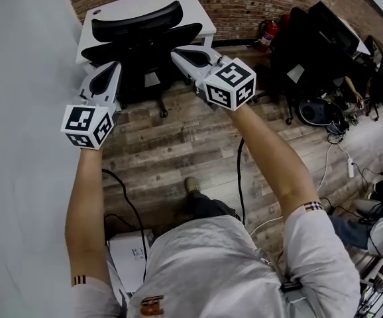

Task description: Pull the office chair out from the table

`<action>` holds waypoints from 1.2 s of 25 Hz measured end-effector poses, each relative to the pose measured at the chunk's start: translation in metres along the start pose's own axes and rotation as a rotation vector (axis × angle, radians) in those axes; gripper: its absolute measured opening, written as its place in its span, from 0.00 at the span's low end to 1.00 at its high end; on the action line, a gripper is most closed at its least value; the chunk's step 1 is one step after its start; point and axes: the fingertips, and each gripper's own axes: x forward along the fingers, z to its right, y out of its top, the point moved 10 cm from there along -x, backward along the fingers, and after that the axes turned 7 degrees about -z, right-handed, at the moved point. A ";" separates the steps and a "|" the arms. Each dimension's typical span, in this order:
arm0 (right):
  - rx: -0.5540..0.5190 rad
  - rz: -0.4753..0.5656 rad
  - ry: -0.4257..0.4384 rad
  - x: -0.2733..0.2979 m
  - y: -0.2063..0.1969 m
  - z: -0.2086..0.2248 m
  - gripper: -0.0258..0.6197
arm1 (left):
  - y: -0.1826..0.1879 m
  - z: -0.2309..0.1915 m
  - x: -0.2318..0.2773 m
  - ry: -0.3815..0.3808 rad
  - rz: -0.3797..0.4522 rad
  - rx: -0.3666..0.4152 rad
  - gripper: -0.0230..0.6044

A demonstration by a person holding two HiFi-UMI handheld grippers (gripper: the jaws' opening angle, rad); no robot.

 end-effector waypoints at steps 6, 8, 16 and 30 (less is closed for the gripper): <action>-0.068 -0.049 0.011 0.028 -0.011 0.051 0.04 | -0.016 -0.031 0.041 0.044 -0.042 0.002 0.04; -0.101 -0.075 0.004 0.036 -0.015 0.067 0.04 | -0.023 -0.039 0.054 0.060 -0.061 0.009 0.04; -0.208 -0.172 -0.018 0.053 -0.032 0.134 0.05 | -0.042 -0.069 0.094 0.142 -0.175 0.088 0.05; -0.451 -0.473 0.049 0.099 -0.050 0.187 0.30 | -0.066 -0.150 0.114 0.130 -0.485 0.313 0.26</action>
